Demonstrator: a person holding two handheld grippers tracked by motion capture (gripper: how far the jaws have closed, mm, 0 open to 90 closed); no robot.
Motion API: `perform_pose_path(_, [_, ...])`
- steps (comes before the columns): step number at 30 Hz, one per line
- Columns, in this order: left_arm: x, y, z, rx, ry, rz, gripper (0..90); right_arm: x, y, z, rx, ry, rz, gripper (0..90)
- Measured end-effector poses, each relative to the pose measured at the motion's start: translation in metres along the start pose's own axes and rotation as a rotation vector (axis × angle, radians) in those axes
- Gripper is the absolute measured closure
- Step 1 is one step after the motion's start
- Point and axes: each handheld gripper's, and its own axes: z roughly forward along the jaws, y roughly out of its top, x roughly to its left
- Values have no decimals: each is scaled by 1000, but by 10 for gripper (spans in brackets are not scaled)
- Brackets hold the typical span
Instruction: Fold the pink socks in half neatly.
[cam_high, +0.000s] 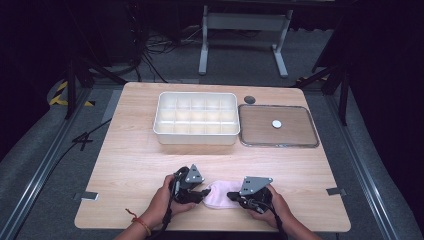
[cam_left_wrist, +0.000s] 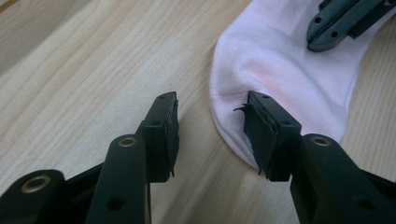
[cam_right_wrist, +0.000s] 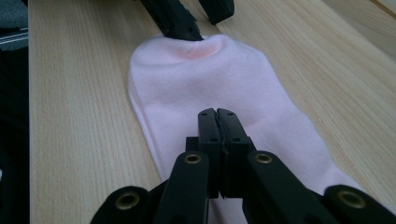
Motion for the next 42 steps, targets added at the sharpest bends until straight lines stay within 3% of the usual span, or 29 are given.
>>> perform_pose_path(2, [0, 1, -1, -1, -53, -17, 438, 0, 0, 0, 0, -3, -4, 895])
perform_pose_path(3, [1, 3, -3, -17, -57, -20, 433, 1, 0, 0, 2, -5, -7, 895])
perform_pose_path(4, [2, 6, -6, -42, -76, -48, 434, 2, 1, 0, 3, -11, -12, 895])
perform_pose_path(5, [2, 6, -6, -42, -76, -48, 427, 2, 1, 0, 3, -11, -12, 895])
perform_pose_path(8, [4, 8, -5, -55, -91, -98, 418, 3, 1, 0, 8, -20, -24, 895])
perform_pose_path(11, [-1, 6, 5, 1, -62, -54, 411, 3, 1, 0, 10, -19, -26, 895])
perform_pose_path(12, [-4, 5, 6, 0, -41, -28, 410, 3, 1, 0, 12, -20, -28, 895])
perform_pose_path(15, [-6, 4, 5, -5, -26, -25, 420, 3, 1, 0, 13, -23, -33, 896])
perform_pose_path(21, [-9, -1, 5, -47, -34, -31, 552, 3, 0, -1, 13, -16, -38, 895])
perform_pose_path(24, [-12, -1, 6, -49, -23, -29, 605, 1, -1, -1, 8, -7, -19, 895])
perform_pose_path(29, [-14, -1, 6, -46, -9, -23, 646, 3, 0, -1, 9, -15, -29, 895])
perform_pose_path(33, [-15, -2, 6, -49, -29, -30, 726, 6, 0, -1, 11, -36, -45, 895])
perform_pose_path(39, [-8, -3, 3, -48, -67, -76, 780, 6, 0, -1, 9, -37, -40, 895])
perform_pose_path(42, [-3, -6, 3, -66, -108, -122, 794, 5, 0, 0, 6, -38, -33, 895])
